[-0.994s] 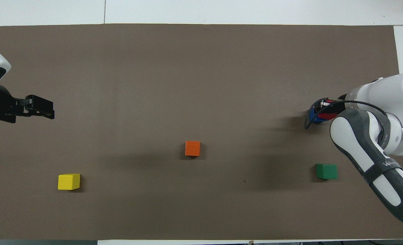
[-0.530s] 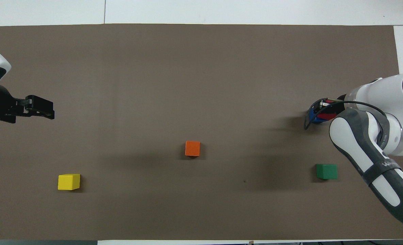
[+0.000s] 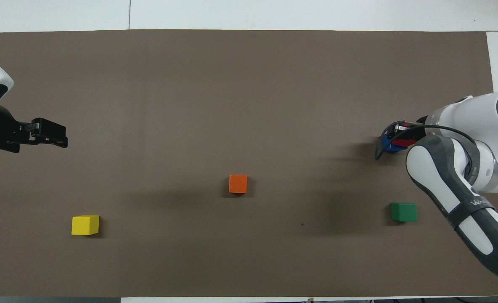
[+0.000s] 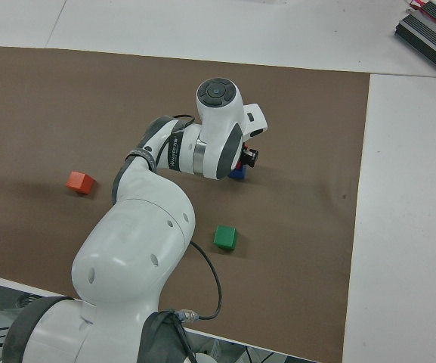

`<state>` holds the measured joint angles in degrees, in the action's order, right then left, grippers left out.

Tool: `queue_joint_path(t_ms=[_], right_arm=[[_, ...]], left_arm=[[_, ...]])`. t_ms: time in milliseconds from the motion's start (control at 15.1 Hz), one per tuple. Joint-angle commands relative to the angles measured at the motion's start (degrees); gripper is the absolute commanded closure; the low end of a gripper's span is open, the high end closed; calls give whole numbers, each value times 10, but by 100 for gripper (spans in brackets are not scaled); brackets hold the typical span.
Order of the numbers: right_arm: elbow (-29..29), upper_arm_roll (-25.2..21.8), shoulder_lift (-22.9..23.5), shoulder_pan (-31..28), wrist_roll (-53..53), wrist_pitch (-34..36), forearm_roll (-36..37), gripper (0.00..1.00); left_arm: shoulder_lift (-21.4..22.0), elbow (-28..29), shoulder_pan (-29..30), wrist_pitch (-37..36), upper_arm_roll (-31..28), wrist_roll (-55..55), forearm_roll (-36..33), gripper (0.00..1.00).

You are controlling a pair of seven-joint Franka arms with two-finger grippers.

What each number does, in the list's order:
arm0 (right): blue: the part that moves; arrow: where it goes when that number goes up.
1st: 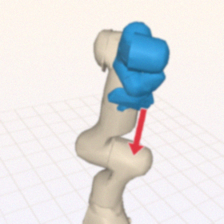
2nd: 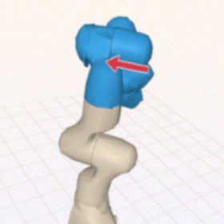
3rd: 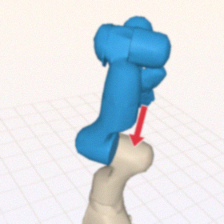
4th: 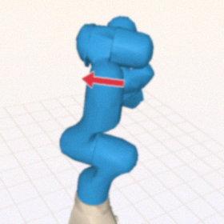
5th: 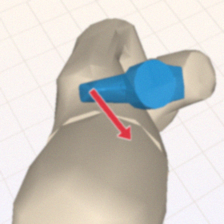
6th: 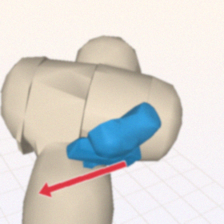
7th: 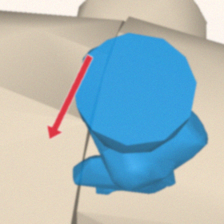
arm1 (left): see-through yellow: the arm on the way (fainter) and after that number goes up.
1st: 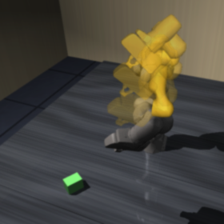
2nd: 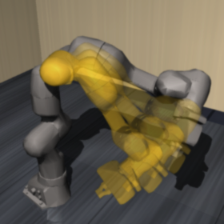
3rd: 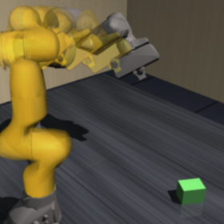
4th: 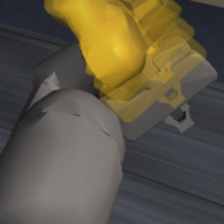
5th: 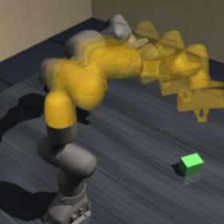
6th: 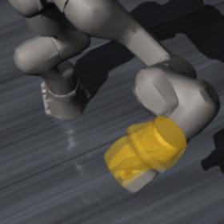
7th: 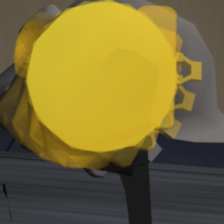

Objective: Transfer red block to right arm and stack on blue block

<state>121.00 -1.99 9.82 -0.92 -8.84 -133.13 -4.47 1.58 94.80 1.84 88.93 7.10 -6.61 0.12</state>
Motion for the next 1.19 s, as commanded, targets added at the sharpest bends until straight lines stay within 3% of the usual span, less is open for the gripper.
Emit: queue_joint_path(t_ms=[0,1127], right_arm=[[11,3,0,-2,6,-15,16,100],[15,3,-2,-1,4,-8,15,100]], left_arm=[[4,4,4,3,-1,4,8,0],[4,4,4,3,-1,4,8,0]])
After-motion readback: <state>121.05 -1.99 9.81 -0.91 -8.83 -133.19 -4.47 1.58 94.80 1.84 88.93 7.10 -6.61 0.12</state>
